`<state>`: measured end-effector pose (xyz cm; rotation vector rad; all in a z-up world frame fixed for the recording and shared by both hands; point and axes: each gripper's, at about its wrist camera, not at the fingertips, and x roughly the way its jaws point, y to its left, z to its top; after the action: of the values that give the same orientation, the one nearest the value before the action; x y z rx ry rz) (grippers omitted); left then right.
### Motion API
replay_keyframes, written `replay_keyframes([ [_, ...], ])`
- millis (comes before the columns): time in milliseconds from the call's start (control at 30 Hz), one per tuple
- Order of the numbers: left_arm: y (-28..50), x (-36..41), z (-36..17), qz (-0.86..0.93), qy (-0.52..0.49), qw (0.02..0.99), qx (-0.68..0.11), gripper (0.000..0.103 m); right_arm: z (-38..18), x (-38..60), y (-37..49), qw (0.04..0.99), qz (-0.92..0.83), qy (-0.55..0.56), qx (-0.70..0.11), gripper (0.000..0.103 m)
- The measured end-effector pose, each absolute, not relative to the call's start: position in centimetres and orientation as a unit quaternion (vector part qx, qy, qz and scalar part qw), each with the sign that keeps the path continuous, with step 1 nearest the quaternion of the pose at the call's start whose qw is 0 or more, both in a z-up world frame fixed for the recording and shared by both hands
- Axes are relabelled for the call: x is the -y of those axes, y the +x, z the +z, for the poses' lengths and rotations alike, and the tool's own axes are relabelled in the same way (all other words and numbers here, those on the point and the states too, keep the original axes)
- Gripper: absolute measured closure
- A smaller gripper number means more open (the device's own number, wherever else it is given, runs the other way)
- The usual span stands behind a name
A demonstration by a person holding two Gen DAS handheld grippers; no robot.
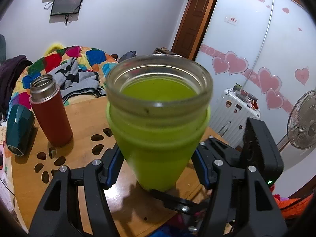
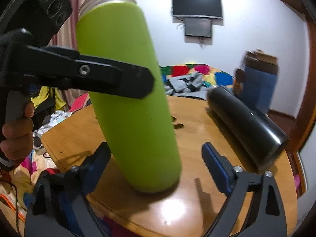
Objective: Flip cup upside down
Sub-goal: 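Lift and tilt the green bottle with the left gripper, laying it sideways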
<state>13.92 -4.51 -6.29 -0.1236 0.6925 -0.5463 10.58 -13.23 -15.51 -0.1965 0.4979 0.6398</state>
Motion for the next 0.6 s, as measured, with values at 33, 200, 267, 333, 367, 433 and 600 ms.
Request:
replay_keyframes([
  [33,13.8,4.5,-6.3,-0.265,-0.063,0.902,-0.335,0.04,-15.6,12.8,10.7,0.911,0.317,-0.102,-0.242,0.031],
  [200,13.6,3.1,-6.3,-0.263,-0.087,0.902,-0.331,0.04,-16.0,11.1,10.6,0.907,0.331,-0.116,-0.232,0.036],
  [267,13.6,2.3,-6.5,-0.267,-0.105,0.9,-0.329,0.04,-16.2,10.8,9.5,0.91,0.328,-0.12,-0.222,0.037],
  [333,13.7,2.0,-6.6,-0.261,-0.111,0.903,-0.323,0.039,-16.3,10.5,9.0,0.909,0.334,-0.12,-0.22,0.037],
  [367,13.6,1.7,-6.5,-0.253,-0.114,0.906,-0.318,0.038,-16.3,10.5,8.7,0.908,0.335,-0.12,-0.219,0.037],
  [433,13.9,1.2,-6.6,-0.242,-0.117,0.91,-0.315,0.034,-16.3,10.1,8.1,0.908,0.336,-0.125,-0.216,0.038],
  [600,14.8,-0.6,-7.8,-0.205,-0.142,0.914,-0.32,0.024,-16.0,10.4,7.4,0.904,0.345,-0.132,-0.217,0.039],
])
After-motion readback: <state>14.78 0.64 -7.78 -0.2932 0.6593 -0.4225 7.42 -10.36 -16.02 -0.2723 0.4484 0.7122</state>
